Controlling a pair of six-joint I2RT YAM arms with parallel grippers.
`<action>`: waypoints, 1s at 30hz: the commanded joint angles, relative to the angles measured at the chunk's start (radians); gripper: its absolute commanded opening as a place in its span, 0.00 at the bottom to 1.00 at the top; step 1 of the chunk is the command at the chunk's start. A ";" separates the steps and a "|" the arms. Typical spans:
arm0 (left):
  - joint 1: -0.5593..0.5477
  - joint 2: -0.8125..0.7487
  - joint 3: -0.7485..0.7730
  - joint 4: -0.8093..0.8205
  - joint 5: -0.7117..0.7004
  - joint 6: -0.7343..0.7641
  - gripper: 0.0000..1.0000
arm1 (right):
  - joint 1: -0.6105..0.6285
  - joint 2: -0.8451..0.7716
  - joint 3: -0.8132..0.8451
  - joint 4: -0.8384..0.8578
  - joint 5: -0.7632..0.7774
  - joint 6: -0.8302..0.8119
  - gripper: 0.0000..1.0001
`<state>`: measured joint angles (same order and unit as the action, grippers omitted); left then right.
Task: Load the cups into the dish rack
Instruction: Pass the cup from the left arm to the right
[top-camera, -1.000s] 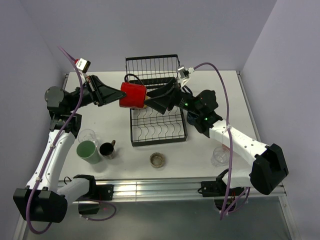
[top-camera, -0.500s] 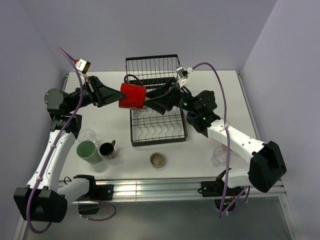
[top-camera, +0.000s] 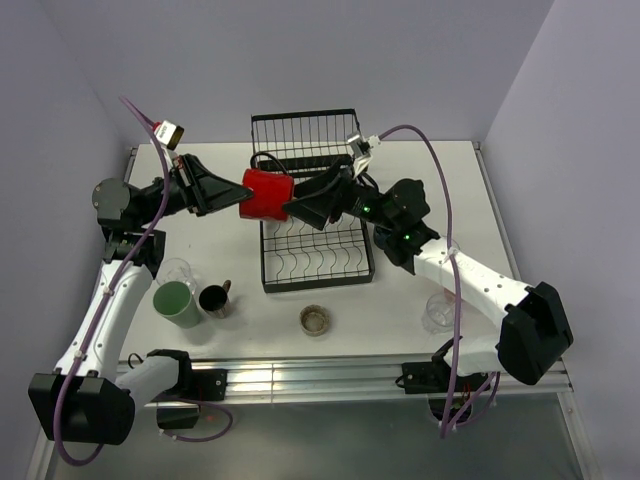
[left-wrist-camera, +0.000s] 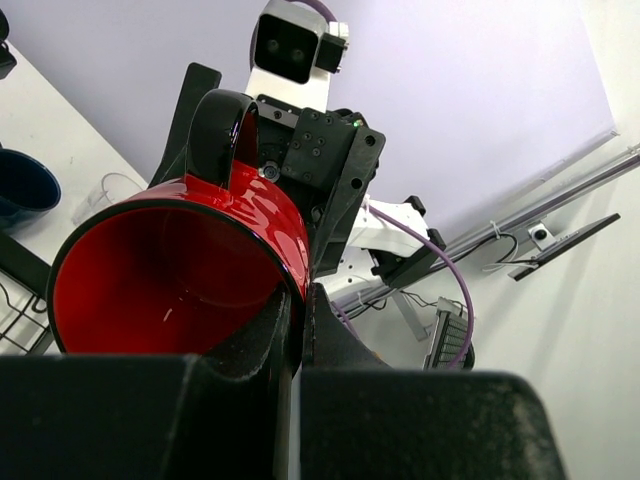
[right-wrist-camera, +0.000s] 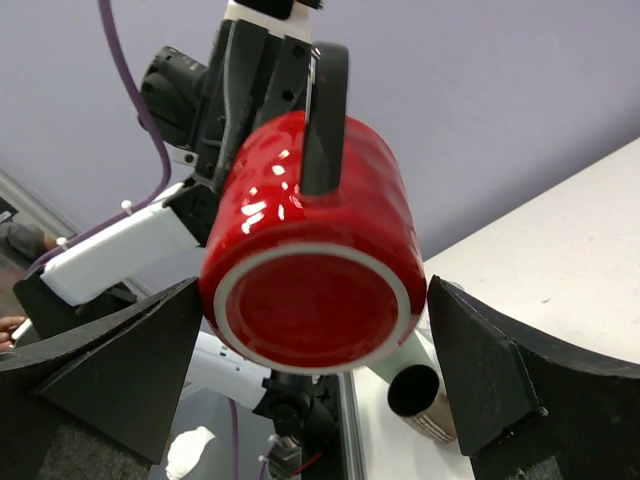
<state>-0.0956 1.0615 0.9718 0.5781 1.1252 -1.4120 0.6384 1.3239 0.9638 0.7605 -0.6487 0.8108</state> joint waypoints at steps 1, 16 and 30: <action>-0.004 -0.029 0.018 0.075 -0.010 -0.002 0.00 | 0.014 0.000 0.072 0.048 -0.026 0.001 1.00; -0.004 -0.025 -0.010 0.106 -0.018 -0.015 0.00 | 0.110 0.047 0.125 -0.013 -0.008 -0.056 1.00; -0.004 -0.051 0.002 -0.202 -0.071 0.252 0.03 | 0.115 -0.023 0.078 -0.010 0.032 -0.005 0.12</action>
<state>-0.0864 1.0267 0.9466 0.4896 1.1133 -1.3228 0.7044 1.3655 1.0206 0.6735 -0.6006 0.7673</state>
